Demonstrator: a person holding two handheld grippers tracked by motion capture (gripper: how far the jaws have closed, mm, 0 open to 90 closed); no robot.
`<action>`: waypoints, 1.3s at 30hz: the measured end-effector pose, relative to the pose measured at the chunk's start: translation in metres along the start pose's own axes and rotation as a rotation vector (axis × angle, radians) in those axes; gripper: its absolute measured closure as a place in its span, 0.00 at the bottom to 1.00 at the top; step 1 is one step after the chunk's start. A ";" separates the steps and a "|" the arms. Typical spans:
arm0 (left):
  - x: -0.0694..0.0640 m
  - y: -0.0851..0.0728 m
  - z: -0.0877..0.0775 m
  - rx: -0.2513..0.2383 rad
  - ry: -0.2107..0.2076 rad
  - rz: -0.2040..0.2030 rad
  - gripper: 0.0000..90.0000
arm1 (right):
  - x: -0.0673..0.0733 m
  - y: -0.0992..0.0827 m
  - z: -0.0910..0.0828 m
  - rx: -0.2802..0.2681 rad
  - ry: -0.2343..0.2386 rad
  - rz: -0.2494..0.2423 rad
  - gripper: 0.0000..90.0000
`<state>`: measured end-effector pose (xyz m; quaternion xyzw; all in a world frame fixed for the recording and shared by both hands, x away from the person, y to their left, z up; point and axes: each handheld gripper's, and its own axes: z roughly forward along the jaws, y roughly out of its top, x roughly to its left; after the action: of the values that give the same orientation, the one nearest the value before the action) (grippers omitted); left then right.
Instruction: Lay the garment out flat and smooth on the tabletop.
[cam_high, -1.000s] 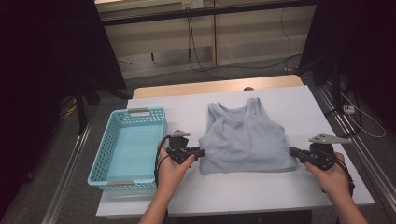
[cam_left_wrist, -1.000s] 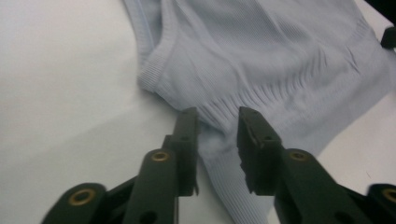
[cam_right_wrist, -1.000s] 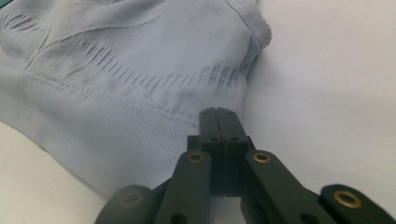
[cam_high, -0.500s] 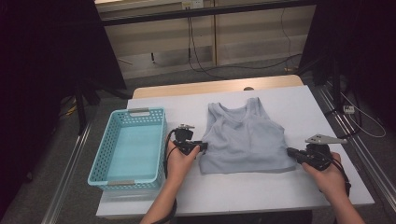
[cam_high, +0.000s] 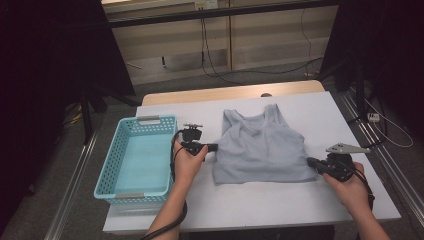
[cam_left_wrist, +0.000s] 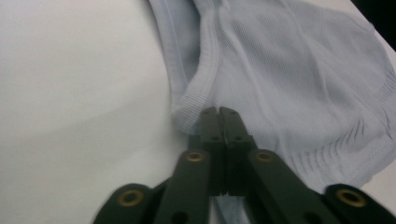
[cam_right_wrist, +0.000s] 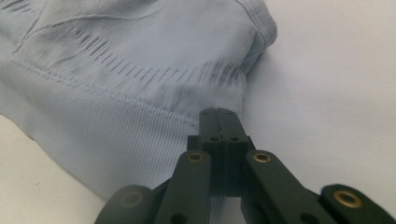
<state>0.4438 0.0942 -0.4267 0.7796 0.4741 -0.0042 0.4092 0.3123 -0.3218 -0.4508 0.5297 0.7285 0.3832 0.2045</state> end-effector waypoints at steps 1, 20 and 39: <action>0.002 0.002 -0.002 -0.008 -0.001 -0.008 1.00 | 0.000 0.000 0.000 0.001 -0.007 -0.006 1.00; 0.013 0.008 0.015 0.039 0.100 -0.016 1.00 | 0.010 0.008 0.009 -0.026 0.004 -0.031 1.00; 0.007 0.009 0.013 0.045 0.091 0.002 1.00 | 0.005 0.035 0.034 -0.013 0.024 -0.006 0.99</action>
<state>0.4597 0.0890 -0.4321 0.7884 0.4915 0.0210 0.3694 0.3566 -0.3005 -0.4441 0.5215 0.7301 0.3935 0.2004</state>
